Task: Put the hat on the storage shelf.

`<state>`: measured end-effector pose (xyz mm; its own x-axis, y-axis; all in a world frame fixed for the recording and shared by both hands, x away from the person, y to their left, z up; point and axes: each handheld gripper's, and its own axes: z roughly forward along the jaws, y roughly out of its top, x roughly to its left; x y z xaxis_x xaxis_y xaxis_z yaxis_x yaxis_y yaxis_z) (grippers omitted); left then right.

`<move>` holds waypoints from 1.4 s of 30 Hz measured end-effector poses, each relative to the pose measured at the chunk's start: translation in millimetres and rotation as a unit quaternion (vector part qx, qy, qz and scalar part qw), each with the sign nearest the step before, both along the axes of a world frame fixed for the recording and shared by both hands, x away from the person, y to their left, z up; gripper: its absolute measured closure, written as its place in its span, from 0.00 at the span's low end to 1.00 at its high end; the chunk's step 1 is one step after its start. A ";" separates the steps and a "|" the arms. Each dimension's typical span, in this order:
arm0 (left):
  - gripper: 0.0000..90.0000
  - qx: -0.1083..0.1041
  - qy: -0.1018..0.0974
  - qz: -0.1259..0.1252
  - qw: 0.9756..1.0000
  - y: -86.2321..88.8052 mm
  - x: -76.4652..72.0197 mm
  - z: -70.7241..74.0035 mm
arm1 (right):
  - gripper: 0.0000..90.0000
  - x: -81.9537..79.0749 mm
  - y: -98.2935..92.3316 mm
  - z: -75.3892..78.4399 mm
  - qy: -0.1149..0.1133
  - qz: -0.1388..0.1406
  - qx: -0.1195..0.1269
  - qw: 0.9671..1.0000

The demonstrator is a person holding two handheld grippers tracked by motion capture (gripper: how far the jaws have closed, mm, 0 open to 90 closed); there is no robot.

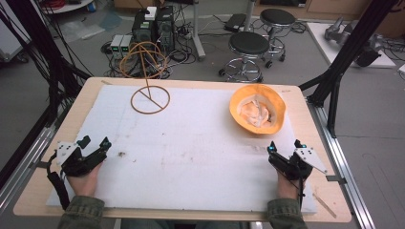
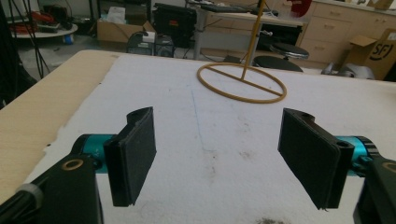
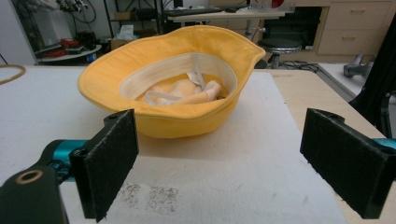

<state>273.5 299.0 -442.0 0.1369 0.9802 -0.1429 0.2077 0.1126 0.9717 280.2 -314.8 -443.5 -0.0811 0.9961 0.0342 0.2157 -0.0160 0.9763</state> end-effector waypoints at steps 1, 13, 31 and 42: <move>0.31 0.001 0.000 -0.002 1.000 -0.8 0.1 0.1 | 0.11 1.4 -0.5 -0.5 0.003 -0.001 -0.002 1.000; 0.31 0.001 -0.001 -0.011 1.000 -3.4 0.9 0.5 | 0.11 11.4 0.5 8.6 -0.009 -0.002 -0.004 1.000; 0.31 0.002 -0.003 -0.008 1.000 -3.1 1.6 0.2 | 0.11 36.9 7.2 43.2 -0.040 0.002 -0.009 0.999; 0.31 0.033 -0.011 -0.017 0.999 -9.5 1.5 1.1 | 0.11 60.4 10.8 61.6 -0.031 0.004 -0.016 0.999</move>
<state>275.0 289.4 -440.9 0.1719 0.9824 -0.0737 0.1888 0.0406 0.9812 340.6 -303.9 -381.9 -0.0899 0.9959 -0.0039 0.1553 0.0179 0.9877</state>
